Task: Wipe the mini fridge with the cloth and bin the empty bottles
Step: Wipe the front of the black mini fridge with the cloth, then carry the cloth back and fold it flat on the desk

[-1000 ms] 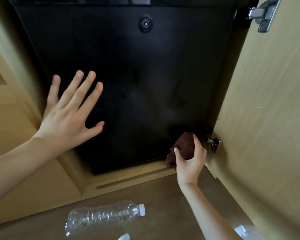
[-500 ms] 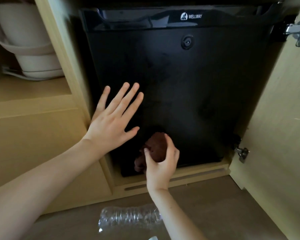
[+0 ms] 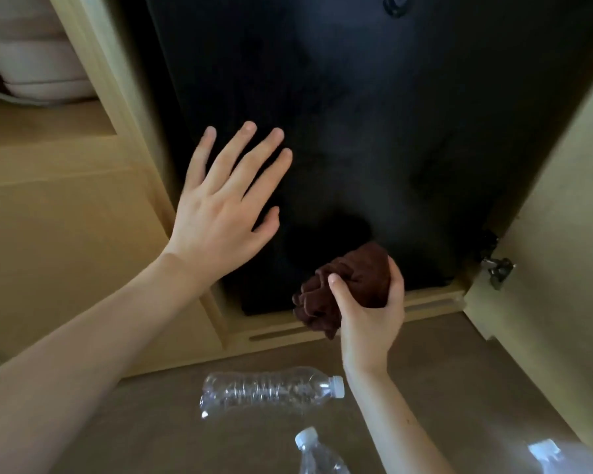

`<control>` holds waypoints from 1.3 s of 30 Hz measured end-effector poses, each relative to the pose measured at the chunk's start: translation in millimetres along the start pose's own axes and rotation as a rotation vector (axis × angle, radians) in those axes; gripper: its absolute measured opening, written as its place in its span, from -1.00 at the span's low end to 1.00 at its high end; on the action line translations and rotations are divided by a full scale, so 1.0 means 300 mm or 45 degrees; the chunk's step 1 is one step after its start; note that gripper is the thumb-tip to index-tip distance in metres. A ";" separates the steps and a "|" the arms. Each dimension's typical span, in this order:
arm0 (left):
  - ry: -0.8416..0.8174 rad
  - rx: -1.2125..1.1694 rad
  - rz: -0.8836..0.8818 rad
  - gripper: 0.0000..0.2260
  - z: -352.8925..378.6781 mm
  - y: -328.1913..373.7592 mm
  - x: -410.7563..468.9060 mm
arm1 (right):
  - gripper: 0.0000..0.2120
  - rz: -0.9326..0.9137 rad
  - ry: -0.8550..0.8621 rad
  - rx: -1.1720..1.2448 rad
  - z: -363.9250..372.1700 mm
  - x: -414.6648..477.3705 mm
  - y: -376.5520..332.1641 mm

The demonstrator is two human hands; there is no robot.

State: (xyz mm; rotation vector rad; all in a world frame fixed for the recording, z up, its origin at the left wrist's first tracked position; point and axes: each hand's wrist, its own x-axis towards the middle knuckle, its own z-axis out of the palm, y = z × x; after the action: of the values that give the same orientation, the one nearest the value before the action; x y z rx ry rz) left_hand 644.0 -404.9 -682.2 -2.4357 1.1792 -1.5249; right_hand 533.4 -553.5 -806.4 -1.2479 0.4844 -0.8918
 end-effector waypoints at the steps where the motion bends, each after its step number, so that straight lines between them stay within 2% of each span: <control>1: 0.008 -0.047 -0.028 -0.53 -0.004 0.018 -0.013 | -0.36 0.024 -0.003 0.003 -0.008 -0.020 -0.011; 5: -0.080 -0.278 -0.225 -0.62 -0.067 0.126 -0.088 | -0.33 0.142 -0.039 0.009 -0.039 -0.108 -0.081; 8: -0.186 -0.427 -0.341 -0.68 -0.158 0.207 -0.137 | -0.33 0.175 -0.061 -0.139 -0.067 -0.166 -0.177; 16: -0.535 -0.504 -0.459 -0.72 -0.553 0.171 -0.094 | -0.30 0.302 -0.112 -0.408 -0.099 -0.243 -0.611; 21: -0.735 -0.486 -0.604 -0.70 -0.892 0.021 0.178 | -0.31 0.425 -0.221 -0.462 -0.050 -0.240 -1.079; 28: -0.892 -0.561 -0.871 -0.69 -1.466 -0.240 0.768 | -0.31 0.415 -0.540 -0.668 0.066 -0.181 -1.948; 34: -0.846 -0.570 -0.840 -0.65 -1.874 -0.454 1.180 | -0.26 0.170 -0.757 -0.764 0.131 -0.092 -2.558; 39: -0.806 -0.592 -0.794 -0.62 -2.084 -0.553 1.386 | -0.26 0.065 -0.821 -0.758 0.169 -0.047 -2.884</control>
State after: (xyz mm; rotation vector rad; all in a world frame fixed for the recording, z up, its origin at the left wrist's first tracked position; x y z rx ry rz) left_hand 345.9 -326.0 22.1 -3.4254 0.7281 -0.4065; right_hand 293.5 -560.7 26.3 -1.9574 0.2585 -0.2545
